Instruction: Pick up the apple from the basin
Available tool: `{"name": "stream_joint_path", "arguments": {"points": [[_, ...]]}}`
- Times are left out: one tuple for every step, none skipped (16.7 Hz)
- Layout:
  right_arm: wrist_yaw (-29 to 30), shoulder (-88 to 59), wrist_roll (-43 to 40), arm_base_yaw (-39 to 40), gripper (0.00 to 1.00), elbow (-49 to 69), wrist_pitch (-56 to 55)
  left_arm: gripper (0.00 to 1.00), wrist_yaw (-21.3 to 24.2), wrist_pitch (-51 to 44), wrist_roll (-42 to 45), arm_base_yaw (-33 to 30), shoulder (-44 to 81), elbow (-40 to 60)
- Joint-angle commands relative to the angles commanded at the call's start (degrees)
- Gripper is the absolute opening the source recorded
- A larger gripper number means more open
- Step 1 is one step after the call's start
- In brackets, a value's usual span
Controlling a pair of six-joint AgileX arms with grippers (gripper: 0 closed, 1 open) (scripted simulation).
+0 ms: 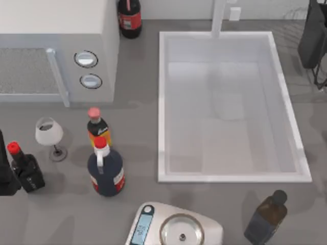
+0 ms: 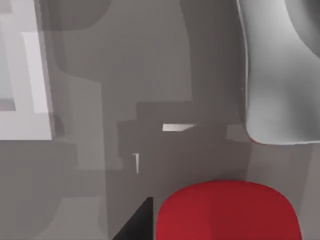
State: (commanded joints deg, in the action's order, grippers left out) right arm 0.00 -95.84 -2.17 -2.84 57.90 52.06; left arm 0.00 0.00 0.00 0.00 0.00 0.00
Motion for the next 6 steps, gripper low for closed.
{"name": "stream_joint_path", "arguments": {"points": [[0.00,0.00,0.00,0.00,1.00,0.00,0.00,1.00,0.00,0.00,0.00,0.00,0.00,0.00],[0.00,0.00,0.00,0.00,1.00,0.00,0.00,1.00,0.00,0.00,0.00,0.00,0.00,0.00],[0.00,0.00,0.00,0.00,1.00,0.00,0.00,1.00,0.00,0.00,0.00,0.00,0.00,0.00],[0.00,0.00,0.00,0.00,1.00,0.00,0.00,1.00,0.00,0.00,0.00,0.00,0.00,0.00],[0.00,0.00,0.00,0.00,1.00,0.00,0.00,1.00,0.00,0.00,0.00,0.00,0.00,0.00],[0.00,0.00,0.00,0.00,1.00,0.00,0.00,1.00,0.00,0.00,0.00,0.00,0.00,0.00]]}}
